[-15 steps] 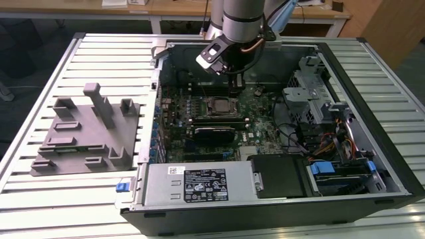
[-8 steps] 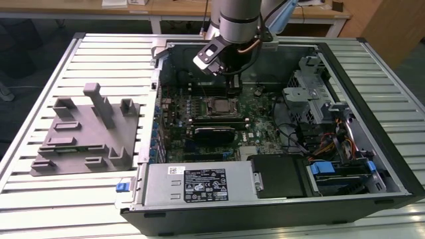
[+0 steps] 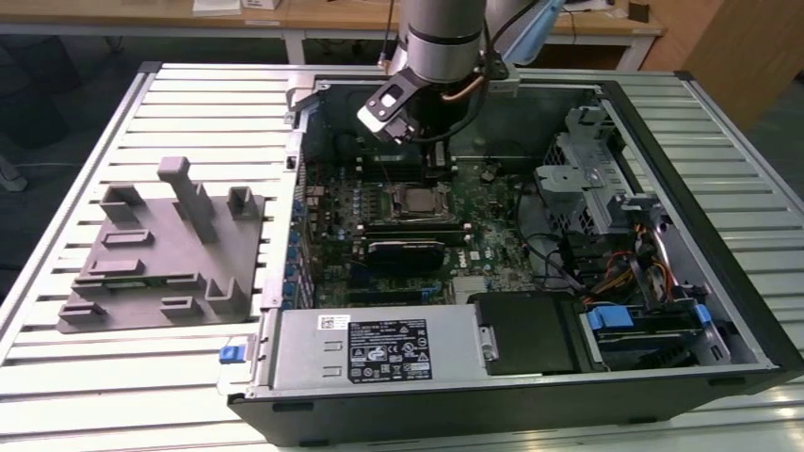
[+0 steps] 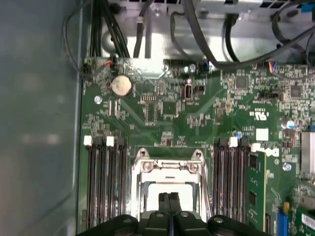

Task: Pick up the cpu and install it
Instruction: 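Close the cpu cover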

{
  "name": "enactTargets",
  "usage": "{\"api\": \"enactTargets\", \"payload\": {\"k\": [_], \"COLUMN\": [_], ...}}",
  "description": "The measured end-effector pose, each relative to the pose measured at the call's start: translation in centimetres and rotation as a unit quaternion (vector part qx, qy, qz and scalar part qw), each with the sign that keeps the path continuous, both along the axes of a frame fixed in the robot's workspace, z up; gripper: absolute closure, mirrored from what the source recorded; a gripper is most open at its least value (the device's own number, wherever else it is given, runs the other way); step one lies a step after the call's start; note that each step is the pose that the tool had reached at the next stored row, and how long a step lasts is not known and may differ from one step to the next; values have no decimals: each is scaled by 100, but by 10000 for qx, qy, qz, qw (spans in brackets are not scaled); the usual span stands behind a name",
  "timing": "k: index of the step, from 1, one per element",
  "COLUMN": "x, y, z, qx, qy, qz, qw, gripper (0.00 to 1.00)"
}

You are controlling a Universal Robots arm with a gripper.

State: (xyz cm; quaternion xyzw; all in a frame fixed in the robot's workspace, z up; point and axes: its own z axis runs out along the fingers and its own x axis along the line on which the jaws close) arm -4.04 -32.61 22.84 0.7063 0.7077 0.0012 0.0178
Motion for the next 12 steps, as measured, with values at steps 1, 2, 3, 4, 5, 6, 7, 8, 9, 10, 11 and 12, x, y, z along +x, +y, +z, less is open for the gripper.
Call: {"api": "enactTargets", "payload": {"k": [1, 2, 3, 4, 5, 6, 7, 8, 9, 10, 11, 12], "x": [-24, -51, -68, -81, -93, -105, -121, -145, -169, -199, -230, -259], "y": [-1, -5, -12, -20, -30, -42, -51, -58, -62, -67, -70, -71], "z": [-3, -6, -12, -20, -31, -45, -61, -75, -87, -97, -107, -115], "qx": [0, -1, 0, -1, -1, -1, 1, 1, 3, 10, 16, 19], "qy": [0, 1, 0, 0, 0, 0, 0, 0, 0, 0, 0, 0], "qz": [0, 0, 0, 1, 4, 7, 12, 16, 19, 19, 20, 21], "qw": [10000, 10000, 10000, 10000, 10000, 10000, 10000, 10000, 10000, 10000, 10000, 10000], "gripper": [89, 89, 89, 89, 89, 89, 89, 89, 89, 89, 89, 89]}}
